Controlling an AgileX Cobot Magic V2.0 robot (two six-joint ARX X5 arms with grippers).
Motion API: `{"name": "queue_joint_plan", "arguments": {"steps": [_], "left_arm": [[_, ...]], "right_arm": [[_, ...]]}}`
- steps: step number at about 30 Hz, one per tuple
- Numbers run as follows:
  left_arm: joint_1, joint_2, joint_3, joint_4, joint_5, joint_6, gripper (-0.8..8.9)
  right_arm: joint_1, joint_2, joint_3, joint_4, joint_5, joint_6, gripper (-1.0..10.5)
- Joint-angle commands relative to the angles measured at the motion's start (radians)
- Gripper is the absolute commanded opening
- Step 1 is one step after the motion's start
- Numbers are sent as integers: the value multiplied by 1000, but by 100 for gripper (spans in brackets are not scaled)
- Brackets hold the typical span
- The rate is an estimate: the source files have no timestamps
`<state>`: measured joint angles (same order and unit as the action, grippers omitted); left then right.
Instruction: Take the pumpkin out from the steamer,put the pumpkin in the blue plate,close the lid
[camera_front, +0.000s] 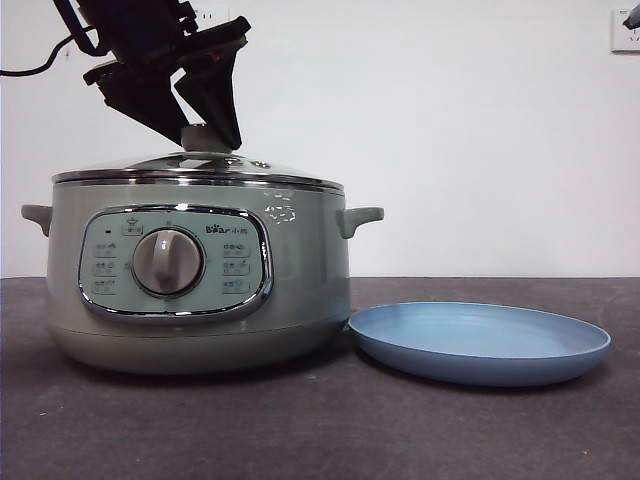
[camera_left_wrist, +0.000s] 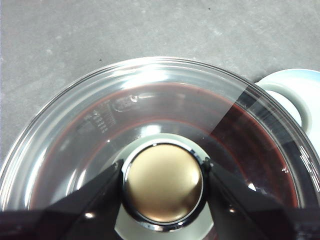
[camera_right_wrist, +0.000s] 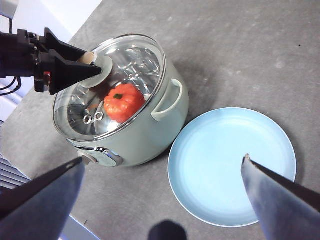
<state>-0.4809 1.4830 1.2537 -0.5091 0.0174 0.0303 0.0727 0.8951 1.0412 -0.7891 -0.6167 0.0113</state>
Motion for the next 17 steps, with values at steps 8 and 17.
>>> {"name": "queue_joint_plan", "arguments": {"steps": [8,17], "left_arm": [[-2,-27,58,-8,2,26,-13],[-2,-129,188,-88,-19,42,-13]], "right_arm": [[2,1,3,3,-11,-2,535],[19,9,4,48,-13,-1,535]]}}
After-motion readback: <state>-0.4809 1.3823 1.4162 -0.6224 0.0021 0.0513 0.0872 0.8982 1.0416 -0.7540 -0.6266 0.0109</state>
